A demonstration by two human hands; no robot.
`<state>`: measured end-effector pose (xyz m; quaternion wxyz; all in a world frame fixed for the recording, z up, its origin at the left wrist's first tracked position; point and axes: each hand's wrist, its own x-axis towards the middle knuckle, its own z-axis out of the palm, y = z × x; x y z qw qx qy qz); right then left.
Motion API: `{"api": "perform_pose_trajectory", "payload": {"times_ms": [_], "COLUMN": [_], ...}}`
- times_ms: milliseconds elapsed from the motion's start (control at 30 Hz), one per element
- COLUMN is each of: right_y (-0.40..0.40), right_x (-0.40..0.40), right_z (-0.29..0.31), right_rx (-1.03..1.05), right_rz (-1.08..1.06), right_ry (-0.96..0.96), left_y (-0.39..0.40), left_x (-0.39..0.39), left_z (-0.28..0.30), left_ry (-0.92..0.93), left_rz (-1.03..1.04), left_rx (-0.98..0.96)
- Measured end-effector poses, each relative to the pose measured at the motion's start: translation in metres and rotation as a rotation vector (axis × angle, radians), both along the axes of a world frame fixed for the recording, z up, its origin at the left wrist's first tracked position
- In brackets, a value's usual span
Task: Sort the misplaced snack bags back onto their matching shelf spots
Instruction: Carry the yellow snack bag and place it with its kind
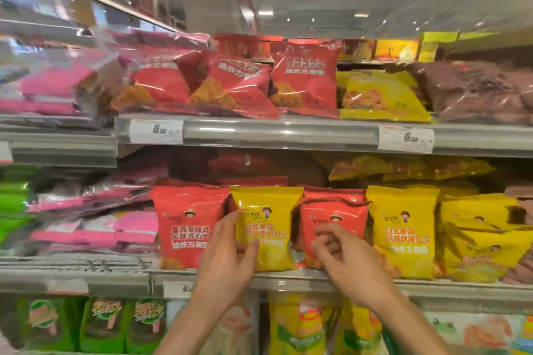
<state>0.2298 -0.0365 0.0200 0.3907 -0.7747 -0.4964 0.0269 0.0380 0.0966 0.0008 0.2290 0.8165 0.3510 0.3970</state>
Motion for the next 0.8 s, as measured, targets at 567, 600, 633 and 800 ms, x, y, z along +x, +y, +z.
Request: {"api": "perform_pose_trajectory", "payload": {"times_ms": [567,600,633,800], "right_y": [0.01,0.01,0.01,0.009], "right_x": [0.004,0.004,0.005,0.005], "right_z": [0.005,0.005,0.004,0.004], "right_rx": [-0.008,-0.003,-0.001,0.001], "right_rz": [0.03,0.031,0.033,0.036], "right_ry": [0.105,0.117,0.128,0.161], "left_y": [0.014,0.014,0.014,0.014], "left_x": [0.01,0.01,0.01,0.008], "left_z": [0.013,0.013,0.013,0.015], "left_ry": [0.049,0.051,0.047,-0.067], "left_rz": [0.03,0.022,0.016,0.039], "left_rx": [-0.09,-0.094,-0.097,-0.098]}}
